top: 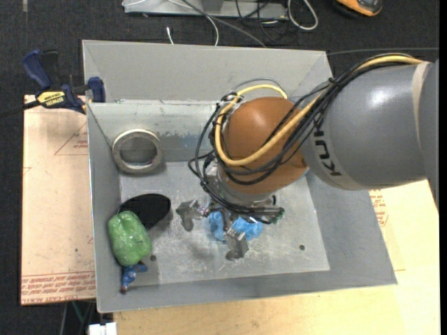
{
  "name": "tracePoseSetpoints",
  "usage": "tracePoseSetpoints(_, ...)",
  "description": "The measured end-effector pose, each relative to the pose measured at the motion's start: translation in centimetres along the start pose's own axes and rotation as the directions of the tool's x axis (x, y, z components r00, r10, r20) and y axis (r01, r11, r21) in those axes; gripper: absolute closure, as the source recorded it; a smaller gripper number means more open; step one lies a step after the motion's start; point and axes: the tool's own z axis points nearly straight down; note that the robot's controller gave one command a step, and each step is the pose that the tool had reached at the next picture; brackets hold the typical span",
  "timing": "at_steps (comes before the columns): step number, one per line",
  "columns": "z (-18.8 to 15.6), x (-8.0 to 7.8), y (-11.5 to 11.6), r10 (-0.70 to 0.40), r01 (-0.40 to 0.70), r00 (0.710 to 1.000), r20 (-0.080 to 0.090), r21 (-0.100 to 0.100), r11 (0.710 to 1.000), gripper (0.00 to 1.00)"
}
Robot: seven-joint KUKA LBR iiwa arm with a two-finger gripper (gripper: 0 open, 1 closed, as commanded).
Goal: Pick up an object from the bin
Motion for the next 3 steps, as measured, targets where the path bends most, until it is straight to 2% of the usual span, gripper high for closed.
tracePoseSetpoints(1,-1.4,-0.5,-0.4,-0.022,0.022,1.0,0.007,0.005,1.0,0.0)
tracePoseSetpoints(2,1.2,1.7,-0.7,-0.17,0.17,0.986,0.004,0.003,0.986,0.0)
tracePoseSetpoints(3,0.5,1.4,-1.2,-0.122,0.122,0.993,0.008,0.003,0.993,0.0)
